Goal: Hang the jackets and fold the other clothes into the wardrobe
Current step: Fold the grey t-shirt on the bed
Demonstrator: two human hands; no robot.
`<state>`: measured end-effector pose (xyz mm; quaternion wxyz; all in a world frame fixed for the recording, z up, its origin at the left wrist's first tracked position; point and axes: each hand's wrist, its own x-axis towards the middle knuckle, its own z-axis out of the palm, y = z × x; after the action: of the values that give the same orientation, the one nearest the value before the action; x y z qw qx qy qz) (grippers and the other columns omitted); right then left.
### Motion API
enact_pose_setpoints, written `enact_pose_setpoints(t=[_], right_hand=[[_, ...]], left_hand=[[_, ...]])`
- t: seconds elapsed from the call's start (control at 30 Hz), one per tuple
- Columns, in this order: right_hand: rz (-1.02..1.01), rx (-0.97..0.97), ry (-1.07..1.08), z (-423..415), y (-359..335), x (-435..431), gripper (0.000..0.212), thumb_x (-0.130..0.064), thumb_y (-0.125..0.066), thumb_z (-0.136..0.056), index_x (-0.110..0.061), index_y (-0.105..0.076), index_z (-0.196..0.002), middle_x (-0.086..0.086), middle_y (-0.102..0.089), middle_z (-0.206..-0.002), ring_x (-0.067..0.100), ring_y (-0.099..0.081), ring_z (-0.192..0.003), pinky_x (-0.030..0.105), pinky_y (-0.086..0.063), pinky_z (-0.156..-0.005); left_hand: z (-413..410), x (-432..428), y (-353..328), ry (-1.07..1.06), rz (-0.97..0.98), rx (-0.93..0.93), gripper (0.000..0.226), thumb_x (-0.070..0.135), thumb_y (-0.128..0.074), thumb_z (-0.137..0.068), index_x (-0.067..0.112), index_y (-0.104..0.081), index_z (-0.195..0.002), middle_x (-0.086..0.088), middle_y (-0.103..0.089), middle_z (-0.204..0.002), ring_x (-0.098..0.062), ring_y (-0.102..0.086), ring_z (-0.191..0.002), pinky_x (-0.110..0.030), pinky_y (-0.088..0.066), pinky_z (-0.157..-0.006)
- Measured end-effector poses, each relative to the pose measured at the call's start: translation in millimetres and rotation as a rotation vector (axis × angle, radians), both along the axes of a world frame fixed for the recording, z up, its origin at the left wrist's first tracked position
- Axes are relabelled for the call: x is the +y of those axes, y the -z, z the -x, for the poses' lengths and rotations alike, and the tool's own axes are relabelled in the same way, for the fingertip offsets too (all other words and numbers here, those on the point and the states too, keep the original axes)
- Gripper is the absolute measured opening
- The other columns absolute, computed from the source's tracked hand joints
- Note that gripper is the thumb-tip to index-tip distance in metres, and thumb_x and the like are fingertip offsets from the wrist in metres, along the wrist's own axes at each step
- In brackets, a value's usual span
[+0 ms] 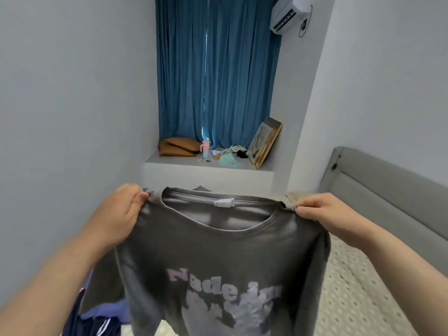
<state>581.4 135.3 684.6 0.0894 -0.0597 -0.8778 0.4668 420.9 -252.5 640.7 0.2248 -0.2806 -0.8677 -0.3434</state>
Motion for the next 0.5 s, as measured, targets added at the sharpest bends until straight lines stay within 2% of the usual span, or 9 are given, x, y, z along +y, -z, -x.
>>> enact_pose_setpoints(t=[0.1, 0.2, 0.27, 0.33, 0.43, 0.5], right_hand=[[-0.018, -0.07, -0.04, -19, -11, 7, 0.025, -0.014, -0.06, -0.098, -0.019, -0.081, -0.087, 0.0, -0.077, -0.094, 0.009, -0.071, -0.088, 0.02, -0.052, -0.078], [0.074, -0.071, -0.066, -33, -14, 23, 0.022, -0.011, -0.057, -0.098, -0.007, -0.079, -0.1, 0.009, -0.076, -0.105, 0.019, -0.071, -0.099, 0.03, -0.054, -0.089], [0.219, -0.071, -0.067, -43, -11, 31, 0.024, -0.011, -0.054, -0.098, -0.002, -0.077, -0.099, 0.014, -0.074, -0.104, 0.021, -0.069, -0.095, 0.032, -0.057, -0.085], [0.333, -0.054, -0.044, -53, -6, 41, 0.026, -0.012, -0.052, -0.099, -0.004, -0.076, -0.095, 0.015, -0.073, -0.098, 0.02, -0.068, -0.086, 0.033, -0.058, -0.076], [0.437, -0.001, 0.03, -66, -4, 59, 0.028, -0.015, -0.047, -0.103, -0.008, -0.073, -0.098, 0.01, -0.074, -0.09, 0.015, -0.068, -0.074, 0.025, -0.055, -0.06], [0.437, 0.026, 0.081, -79, -5, 78, 0.026, -0.017, -0.046, -0.104, -0.01, -0.07, -0.1, 0.006, -0.074, -0.086, 0.01, -0.067, -0.067, 0.02, -0.051, -0.054]], left_hand=[[-15, 4, -5, 0.012, 0.024, -0.016, 0.033, 0.025, -0.04, -0.1, 0.027, -0.04, -0.067, 0.003, -0.046, -0.072, -0.017, -0.044, -0.069, -0.035, -0.029, -0.064], [-32, 11, -14, 0.043, 0.035, -0.042, 0.04, 0.01, -0.049, -0.099, 0.027, -0.043, -0.063, 0.001, -0.046, -0.073, -0.012, -0.045, -0.072, -0.031, -0.028, -0.065], [-43, 19, -17, 0.034, -0.024, -0.103, 0.036, 0.01, -0.049, -0.1, 0.017, -0.05, -0.065, -0.003, -0.051, -0.071, -0.013, -0.049, -0.072, -0.022, -0.033, -0.064], [-54, 32, -20, 0.003, -0.084, -0.139, 0.033, 0.013, -0.048, -0.101, 0.008, -0.055, -0.07, -0.004, -0.055, -0.068, -0.015, -0.051, -0.067, -0.014, -0.034, -0.059], [-70, 60, -24, -0.026, -0.09, -0.108, 0.032, 0.016, -0.048, -0.102, 0.005, -0.055, -0.073, -0.005, -0.058, -0.068, -0.012, -0.054, -0.068, -0.011, -0.035, -0.06], [-82, 84, -26, -0.049, -0.066, -0.078, 0.032, 0.021, -0.047, -0.102, 0.007, -0.053, -0.073, -0.005, -0.057, -0.068, -0.015, -0.054, -0.069, -0.018, -0.037, -0.062]])
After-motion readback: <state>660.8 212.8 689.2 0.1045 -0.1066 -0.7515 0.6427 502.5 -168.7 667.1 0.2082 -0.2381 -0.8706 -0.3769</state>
